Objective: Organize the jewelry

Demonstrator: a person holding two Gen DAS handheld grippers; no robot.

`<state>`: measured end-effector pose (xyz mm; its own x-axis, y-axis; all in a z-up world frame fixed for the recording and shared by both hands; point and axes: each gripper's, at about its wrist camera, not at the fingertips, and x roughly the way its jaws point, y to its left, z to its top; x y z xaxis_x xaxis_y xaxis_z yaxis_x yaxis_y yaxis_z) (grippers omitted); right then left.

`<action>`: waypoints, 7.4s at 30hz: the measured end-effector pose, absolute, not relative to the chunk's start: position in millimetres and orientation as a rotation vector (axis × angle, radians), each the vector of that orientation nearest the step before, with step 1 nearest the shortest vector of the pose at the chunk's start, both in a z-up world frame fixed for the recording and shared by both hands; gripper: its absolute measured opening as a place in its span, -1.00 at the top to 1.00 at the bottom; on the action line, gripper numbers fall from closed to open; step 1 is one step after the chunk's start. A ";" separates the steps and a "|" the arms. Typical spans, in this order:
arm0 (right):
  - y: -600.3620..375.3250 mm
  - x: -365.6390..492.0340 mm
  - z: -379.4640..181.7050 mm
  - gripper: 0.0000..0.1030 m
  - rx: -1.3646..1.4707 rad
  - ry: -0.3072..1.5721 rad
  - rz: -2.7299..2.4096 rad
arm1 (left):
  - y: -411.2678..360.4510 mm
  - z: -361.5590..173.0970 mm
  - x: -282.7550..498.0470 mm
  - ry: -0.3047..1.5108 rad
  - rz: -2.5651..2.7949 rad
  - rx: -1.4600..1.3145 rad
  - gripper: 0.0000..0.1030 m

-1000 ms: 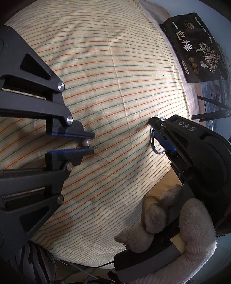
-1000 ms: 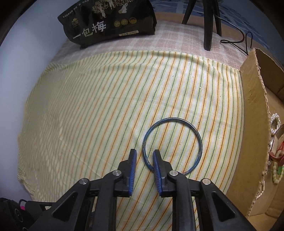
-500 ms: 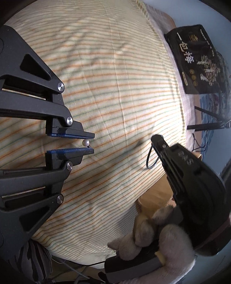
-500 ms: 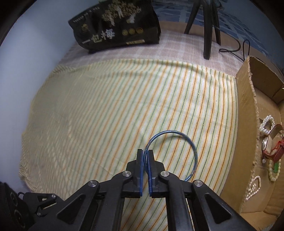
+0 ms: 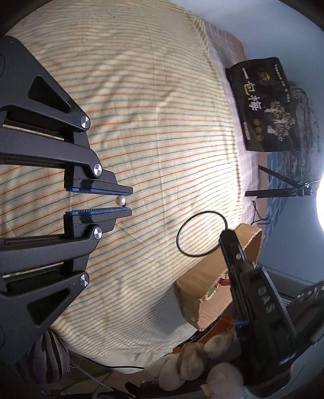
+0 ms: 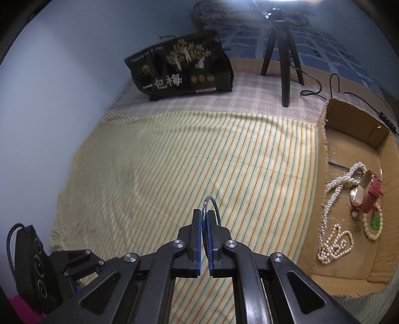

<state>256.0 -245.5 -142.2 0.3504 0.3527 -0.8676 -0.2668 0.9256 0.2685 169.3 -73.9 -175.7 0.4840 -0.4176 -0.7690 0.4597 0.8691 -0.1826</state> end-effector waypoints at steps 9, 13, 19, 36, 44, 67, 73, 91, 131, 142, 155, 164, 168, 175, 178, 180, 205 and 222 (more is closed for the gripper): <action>-278.5 230.9 -107.4 0.98 0.114 1.067 0.402 | -76.1 -150.3 171.6 0.876 -0.541 0.050 0.85; -303.9 219.3 -90.9 0.98 0.128 1.030 0.383 | -83.3 -140.2 176.9 0.853 -0.543 0.045 0.85; -346.9 204.7 -73.1 0.98 0.136 0.988 0.317 | -99.8 -127.4 188.8 0.822 -0.557 0.032 0.85; -435.6 203.2 -80.1 0.98 0.165 0.967 0.169 | -170.9 -96.6 239.8 0.750 -0.617 0.024 0.85; -453.8 207.5 -90.1 0.98 0.186 0.966 0.154 | -212.5 -89.4 267.7 0.748 -0.634 0.032 0.86; -464.7 223.0 -124.0 0.98 0.181 0.992 0.158 | -291.8 -104.9 316.4 0.779 -0.635 0.083 0.85; -462.1 223.4 -128.7 0.96 0.166 0.996 0.168 | -293.7 -104.0 317.9 0.780 -0.617 0.084 0.85; -443.8 213.3 -118.7 -0.40 0.081 0.947 0.124 | -284.8 -91.4 307.3 0.761 -0.602 0.094 0.84; -375.5 97.2 9.0 -0.99 -0.174 0.559 -0.128 | -196.4 45.4 168.0 0.463 -0.517 0.031 -0.40; -363.5 70.7 34.2 -0.99 -0.133 0.467 -0.154 | -163.5 55.9 125.1 0.434 -0.470 0.005 -0.67; -360.2 51.5 29.4 -0.99 -0.121 0.398 -0.198 | -156.8 39.4 106.8 0.452 -0.470 0.006 -0.80; -371.3 54.2 15.0 -0.99 -0.110 0.396 -0.209 | -169.3 30.2 96.4 0.451 -0.453 0.070 -0.99; -376.8 57.6 7.5 -0.99 -0.101 0.415 -0.215 | -172.0 28.0 94.5 0.457 -0.442 0.079 -0.99; -386.7 58.4 0.0 -0.99 -0.078 0.437 -0.240 | -172.0 25.0 96.3 0.482 -0.425 0.087 -0.99; -390.1 59.3 -1.2 -0.99 -0.070 0.442 -0.245 | -172.0 24.2 96.5 0.490 -0.427 0.087 -0.99; -392.1 59.9 -2.7 -0.99 -0.066 0.449 -0.246 | -172.2 24.1 97.4 0.491 -0.426 0.088 -0.99; -395.9 63.2 -8.1 -0.99 -0.011 0.482 -0.224 | -176.7 24.3 94.0 0.484 -0.437 0.106 -0.99; -395.0 64.6 -8.7 -0.99 0.000 0.489 -0.225 | -177.1 24.7 92.8 0.481 -0.451 0.119 -0.99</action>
